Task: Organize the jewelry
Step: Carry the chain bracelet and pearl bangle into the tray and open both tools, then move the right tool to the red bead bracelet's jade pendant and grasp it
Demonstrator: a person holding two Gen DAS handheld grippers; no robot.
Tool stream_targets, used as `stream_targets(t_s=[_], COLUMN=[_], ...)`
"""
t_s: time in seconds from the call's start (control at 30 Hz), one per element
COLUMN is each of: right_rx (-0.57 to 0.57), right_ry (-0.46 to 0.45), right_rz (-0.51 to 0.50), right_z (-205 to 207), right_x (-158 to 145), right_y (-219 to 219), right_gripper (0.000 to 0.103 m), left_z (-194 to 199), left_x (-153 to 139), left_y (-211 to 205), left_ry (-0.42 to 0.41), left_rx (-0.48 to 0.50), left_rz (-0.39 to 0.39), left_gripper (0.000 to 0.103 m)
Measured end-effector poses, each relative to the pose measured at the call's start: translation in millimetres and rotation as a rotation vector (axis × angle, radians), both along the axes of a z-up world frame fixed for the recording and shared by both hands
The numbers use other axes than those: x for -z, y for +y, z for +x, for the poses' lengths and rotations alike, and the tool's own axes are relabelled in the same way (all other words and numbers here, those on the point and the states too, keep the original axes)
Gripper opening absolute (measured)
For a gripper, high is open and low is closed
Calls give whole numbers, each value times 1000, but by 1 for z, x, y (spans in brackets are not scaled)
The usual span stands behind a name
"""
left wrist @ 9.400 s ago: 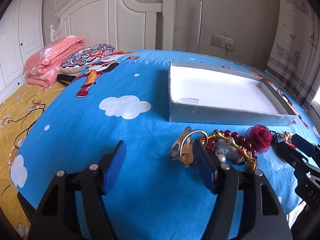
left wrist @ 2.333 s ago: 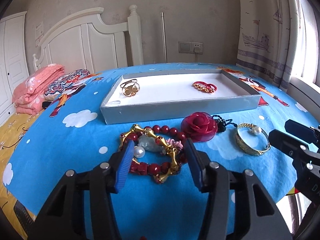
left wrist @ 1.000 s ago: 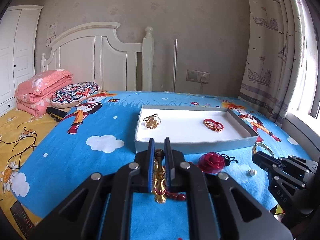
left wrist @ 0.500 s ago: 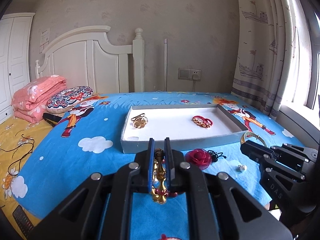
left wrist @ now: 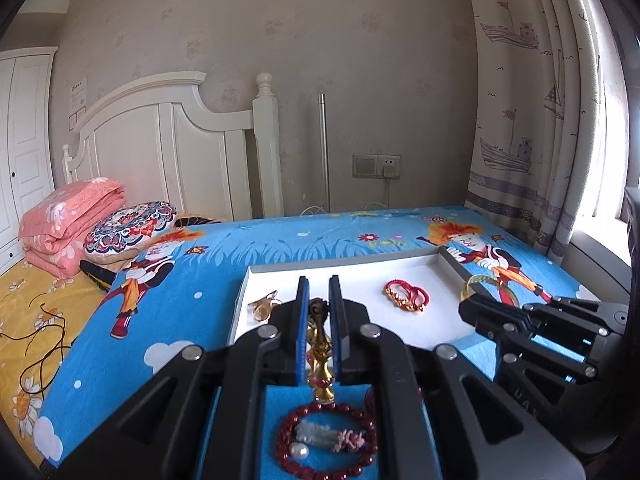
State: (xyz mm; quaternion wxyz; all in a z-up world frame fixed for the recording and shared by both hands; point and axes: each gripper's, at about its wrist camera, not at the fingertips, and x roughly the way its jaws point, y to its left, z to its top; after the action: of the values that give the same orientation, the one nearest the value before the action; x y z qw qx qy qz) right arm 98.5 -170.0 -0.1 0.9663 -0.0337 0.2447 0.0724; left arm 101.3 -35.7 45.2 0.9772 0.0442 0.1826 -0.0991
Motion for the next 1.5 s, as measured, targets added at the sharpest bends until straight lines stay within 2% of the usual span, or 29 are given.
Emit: stream_targets(t_s=[0.13, 0.27, 0.43, 0.57, 0.67, 0.7, 0.73, 0.8, 0.9, 0.93, 1.0, 1.1, 1.17, 1.27, 1.5], right_rx=[-4, 3, 15, 23, 52, 54, 55, 56, 54, 56, 56, 39, 34, 33, 50], right_ry=[31, 94, 198, 258, 266, 267, 263, 237, 225, 220, 206, 167, 142, 124, 119], right_rz=[15, 46, 46, 29, 2, 11, 17, 11, -3, -3, -8, -4, -5, -7, 1], right_z=[26, 59, 102, 123, 129, 128, 127, 124, 119, 117, 110, 88, 71, 45, -10], right_x=[-6, -6, 3, 15, 21, 22, 22, 20, 17, 15, 9, -2, -7, -7, 11], right_y=[-1, -6, -11, -12, -12, -13, -14, -15, -13, -14, -14, -18, -21, -25, -31], right_gripper=[6, 6, 6, 7, 13, 22, 38, 52, 52, 52, 52, 52, 52, 54, 58], left_z=[23, 63, 116, 141, 149, 150, 149, 146, 141, 140, 133, 109, 89, 62, 11], left_x=[-16, -20, -8, 9, 21, 23, 24, 24, 22, 21, 16, 4, -2, -4, 18], left_y=[-8, -16, -26, -29, -27, -25, -24, -21, -17, -16, -11, -2, 3, 7, 20], left_ry=[0, 77, 202, 276, 302, 301, 297, 281, 259, 258, 246, 169, 118, 73, 73], left_rx=[13, 25, 2, -37, -77, -85, -91, -99, -116, -117, -127, -154, -160, -155, -143], left_rz=[-7, -36, -21, -9, 0, 1, 3, 6, 13, 12, 6, -4, -6, 8, 26], left_gripper=[9, 9, 9, 10, 12, 18, 22, 41, 47, 52, 73, 85, 99, 99, 99])
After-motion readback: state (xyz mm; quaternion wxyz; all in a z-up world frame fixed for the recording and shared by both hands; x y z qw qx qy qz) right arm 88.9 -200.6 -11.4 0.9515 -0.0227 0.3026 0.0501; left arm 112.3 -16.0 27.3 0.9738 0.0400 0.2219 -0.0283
